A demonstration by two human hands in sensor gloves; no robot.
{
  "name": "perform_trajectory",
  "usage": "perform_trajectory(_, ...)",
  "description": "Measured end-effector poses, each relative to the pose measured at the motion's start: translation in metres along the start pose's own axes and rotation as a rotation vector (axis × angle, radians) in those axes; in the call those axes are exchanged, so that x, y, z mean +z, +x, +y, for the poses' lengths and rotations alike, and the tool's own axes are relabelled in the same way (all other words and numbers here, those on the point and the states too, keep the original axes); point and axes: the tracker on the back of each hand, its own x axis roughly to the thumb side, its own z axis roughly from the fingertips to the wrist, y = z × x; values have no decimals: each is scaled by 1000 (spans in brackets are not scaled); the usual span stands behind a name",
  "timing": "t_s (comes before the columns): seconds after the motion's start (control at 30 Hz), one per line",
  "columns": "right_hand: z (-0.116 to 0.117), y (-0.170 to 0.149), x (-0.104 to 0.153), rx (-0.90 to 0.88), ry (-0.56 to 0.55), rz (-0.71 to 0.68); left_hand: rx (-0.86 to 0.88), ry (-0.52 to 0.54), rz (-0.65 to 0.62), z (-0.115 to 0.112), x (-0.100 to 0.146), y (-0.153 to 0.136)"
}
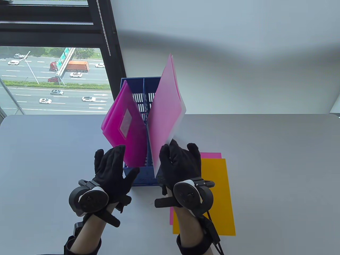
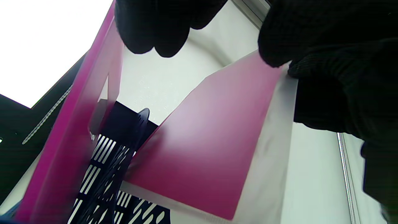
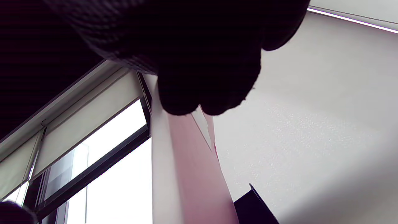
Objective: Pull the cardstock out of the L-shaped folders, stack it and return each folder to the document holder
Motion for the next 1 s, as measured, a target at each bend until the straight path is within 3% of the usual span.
perform_trajectory(0.13, 4, 10, 3, -59, 60, 3, 15, -59, -16, -13, 0, 12)
perform_trajectory(0.23, 7, 18, 6, -109, 129, 16, -58, -93, 3, -18, 0, 16)
perform_trajectory(0.33, 11, 25, 10, -105, 131, -17, -123, -167, 11, -18, -3, 20)
perform_trajectory(0.7, 11, 39, 13, -185, 240, -32, -52, 0, 84, -6, -2, 9)
perform_trajectory(1.0, -5, 8, -4, -331, 207, 62, 270, 91, 171, 25, -2, -31)
